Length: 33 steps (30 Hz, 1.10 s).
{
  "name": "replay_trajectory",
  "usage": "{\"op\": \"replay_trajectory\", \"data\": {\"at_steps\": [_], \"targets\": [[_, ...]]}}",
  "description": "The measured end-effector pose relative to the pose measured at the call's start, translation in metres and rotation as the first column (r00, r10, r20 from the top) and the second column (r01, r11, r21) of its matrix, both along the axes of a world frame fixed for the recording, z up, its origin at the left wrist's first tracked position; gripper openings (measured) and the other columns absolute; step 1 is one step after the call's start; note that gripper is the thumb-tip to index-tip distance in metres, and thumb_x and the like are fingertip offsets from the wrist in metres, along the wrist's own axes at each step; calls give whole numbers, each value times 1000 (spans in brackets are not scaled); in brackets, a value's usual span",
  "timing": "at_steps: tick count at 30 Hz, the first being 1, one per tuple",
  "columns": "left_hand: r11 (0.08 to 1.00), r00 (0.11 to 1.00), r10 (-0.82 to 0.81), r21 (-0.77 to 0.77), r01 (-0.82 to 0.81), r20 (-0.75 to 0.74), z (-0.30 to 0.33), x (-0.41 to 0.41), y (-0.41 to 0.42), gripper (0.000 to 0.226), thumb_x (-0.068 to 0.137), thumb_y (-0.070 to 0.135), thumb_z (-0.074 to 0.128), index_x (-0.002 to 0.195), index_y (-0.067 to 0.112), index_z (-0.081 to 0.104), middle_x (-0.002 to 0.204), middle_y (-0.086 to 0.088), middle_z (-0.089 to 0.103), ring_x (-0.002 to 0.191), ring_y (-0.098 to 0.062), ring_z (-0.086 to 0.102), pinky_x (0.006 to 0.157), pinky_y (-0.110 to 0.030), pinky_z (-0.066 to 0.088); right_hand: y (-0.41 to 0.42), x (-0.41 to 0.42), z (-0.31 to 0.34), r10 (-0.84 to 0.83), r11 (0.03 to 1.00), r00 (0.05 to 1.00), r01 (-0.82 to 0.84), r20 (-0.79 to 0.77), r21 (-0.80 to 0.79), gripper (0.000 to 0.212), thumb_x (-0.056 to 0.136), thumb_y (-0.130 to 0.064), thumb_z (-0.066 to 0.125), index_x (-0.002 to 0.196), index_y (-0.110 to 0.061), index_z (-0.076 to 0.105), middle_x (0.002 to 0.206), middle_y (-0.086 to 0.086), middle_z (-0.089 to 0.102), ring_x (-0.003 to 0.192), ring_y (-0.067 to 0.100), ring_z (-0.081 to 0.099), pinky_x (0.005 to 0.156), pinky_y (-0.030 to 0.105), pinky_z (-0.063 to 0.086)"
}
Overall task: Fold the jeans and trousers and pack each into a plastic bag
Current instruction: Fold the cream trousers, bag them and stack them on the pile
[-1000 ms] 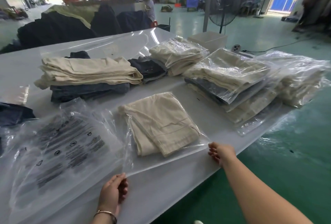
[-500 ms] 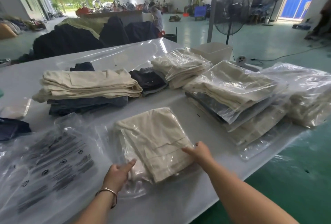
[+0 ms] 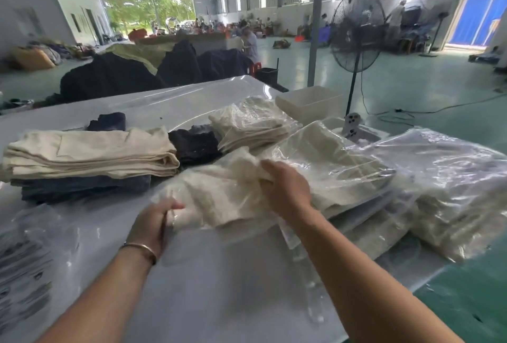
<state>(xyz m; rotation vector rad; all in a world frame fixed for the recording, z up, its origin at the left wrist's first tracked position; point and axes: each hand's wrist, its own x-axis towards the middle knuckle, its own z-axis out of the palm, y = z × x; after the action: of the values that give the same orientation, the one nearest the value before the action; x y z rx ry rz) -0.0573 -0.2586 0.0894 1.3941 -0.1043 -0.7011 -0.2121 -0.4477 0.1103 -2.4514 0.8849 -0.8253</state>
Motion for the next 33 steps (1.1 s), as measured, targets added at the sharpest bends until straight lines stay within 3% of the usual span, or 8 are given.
{"op": "replay_trajectory", "data": {"at_steps": [6, 11, 14, 16, 20, 25, 30, 33], "targets": [[968, 980, -43, -234, 88, 193, 42, -47, -123, 13, 80, -3, 61, 93, -3, 64, 74, -12, 64, 66, -21, 63, 69, -30, 53, -111, -56, 42, -247, 923, 905, 328, 346, -200, 45, 84, -27, 67, 128, -23, 56, 114, 8, 66, 100, 30, 59, 77, 33, 38], [960, 958, -280, 0, 280, 58, 4, -84, -196, 17, 90, 0, 56, 74, 1, 56, 53, -6, 62, 36, -8, 51, 34, -14, 37, -165, -87, 11, -495, 868, 868, 492, -45, -69, 61, 87, -34, 58, 142, -25, 35, 143, 11, 39, 131, 31, 32, 106, 48, 27], [951, 957, -288, 112, 287, -9, -27, -90, -203, 5, 88, -1, 60, 93, -4, 59, 87, -22, 60, 63, -21, 52, 55, -25, 39, -163, -83, -21, -330, 944, 898, 309, -289, -119, 45, 91, -37, 50, 134, -29, 46, 150, 4, 32, 140, 26, 24, 116, 54, 9], [957, 964, -265, 121, 265, -18, -34, -87, -198, 3, 87, 0, 63, 88, -1, 61, 87, -22, 61, 66, -21, 50, 58, -26, 36, -155, -73, -35, -195, 981, 917, 180, -347, -75, 31, 93, -29, 42, 119, -27, 59, 138, 1, 46, 134, 23, 36, 116, 54, 4], [952, 967, -252, 193, 239, 46, -32, -70, -179, 17, 86, 3, 65, 72, 10, 57, 54, -2, 60, 43, -10, 51, 37, -13, 36, -127, -49, -34, -96, 995, 972, 102, -212, 16, 27, 90, -22, 46, 109, -23, 66, 120, -2, 61, 118, 24, 50, 113, 41, 19], [922, 958, -256, 329, 203, 126, -29, -38, -132, 13, 90, 11, 62, 78, 12, 56, 60, -2, 64, 42, -8, 56, 46, -16, 37, -64, -4, -23, 184, 983, 980, -186, -74, -12, 26, 88, -21, 54, 110, -23, 68, 115, -6, 65, 107, 18, 54, 89, 29, 40], [873, 971, -189, 478, 97, 147, -39, 20, -45, 19, 92, 8, 55, 73, 14, 54, 59, -1, 63, 40, -6, 53, 45, -16, 35, 29, 45, -45, 504, 864, 859, -503, -89, 41, 23, 87, -27, 55, 107, -30, 66, 107, -13, 62, 98, 10, 58, 80, 24, 44], [825, 978, -97, 564, -25, 186, -45, 70, 11, 22, 90, 7, 56, 70, 13, 54, 52, 3, 63, 39, -7, 52, 43, -15, 35, 76, 73, -62, 616, 788, 779, -610, -120, 84, 23, 67, -24, 78, 87, -34, 71, 92, -19, 65, 76, 4, 65, 63, 14, 48]]}}
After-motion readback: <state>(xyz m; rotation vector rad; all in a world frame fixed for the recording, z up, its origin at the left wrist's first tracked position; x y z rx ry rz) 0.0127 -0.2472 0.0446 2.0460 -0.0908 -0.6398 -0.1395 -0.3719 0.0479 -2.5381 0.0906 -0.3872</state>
